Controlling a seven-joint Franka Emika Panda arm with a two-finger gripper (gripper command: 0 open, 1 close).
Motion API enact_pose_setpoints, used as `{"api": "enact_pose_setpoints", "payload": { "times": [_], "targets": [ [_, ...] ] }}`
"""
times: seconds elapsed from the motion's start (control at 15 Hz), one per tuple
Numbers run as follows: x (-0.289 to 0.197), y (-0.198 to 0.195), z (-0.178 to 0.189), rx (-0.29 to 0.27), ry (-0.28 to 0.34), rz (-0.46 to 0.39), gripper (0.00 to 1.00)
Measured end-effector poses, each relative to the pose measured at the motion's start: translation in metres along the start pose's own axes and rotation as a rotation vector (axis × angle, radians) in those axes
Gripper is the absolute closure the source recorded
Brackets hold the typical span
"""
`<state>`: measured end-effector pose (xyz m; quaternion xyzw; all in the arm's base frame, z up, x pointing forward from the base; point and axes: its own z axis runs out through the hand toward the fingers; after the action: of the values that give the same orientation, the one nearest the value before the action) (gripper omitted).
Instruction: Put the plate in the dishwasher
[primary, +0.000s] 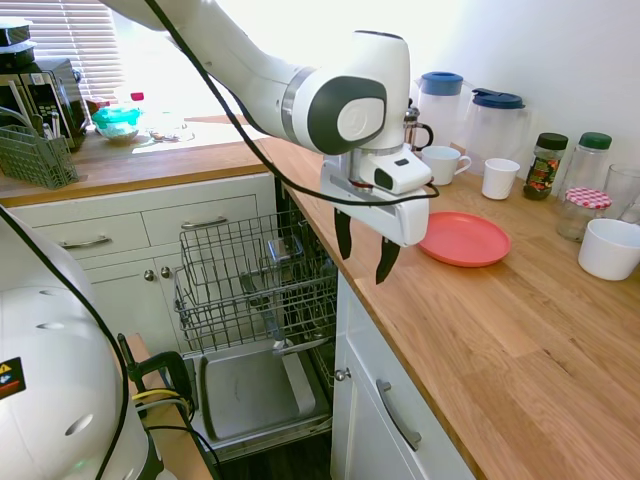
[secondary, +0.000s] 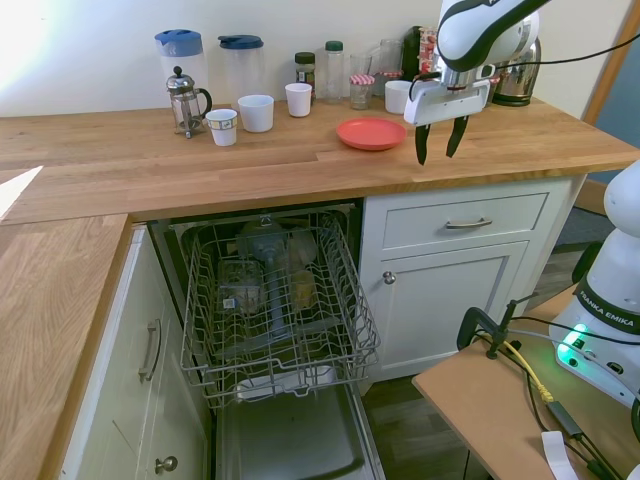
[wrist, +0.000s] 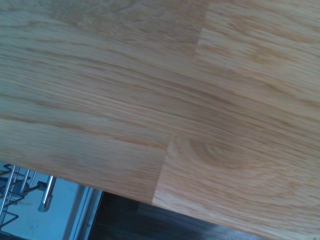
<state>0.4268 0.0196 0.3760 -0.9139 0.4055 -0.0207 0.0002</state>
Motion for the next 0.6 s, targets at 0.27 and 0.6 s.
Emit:
{"api": "enact_pose_setpoints", "payload": {
  "times": [0.27,0.6],
  "targets": [
    [0.008,0.001,-0.005,0.03,0.005,0.03,0.0],
    [0.061,-0.019,-0.033,0.165,-0.041,0.105,0.0]
  ]
}}
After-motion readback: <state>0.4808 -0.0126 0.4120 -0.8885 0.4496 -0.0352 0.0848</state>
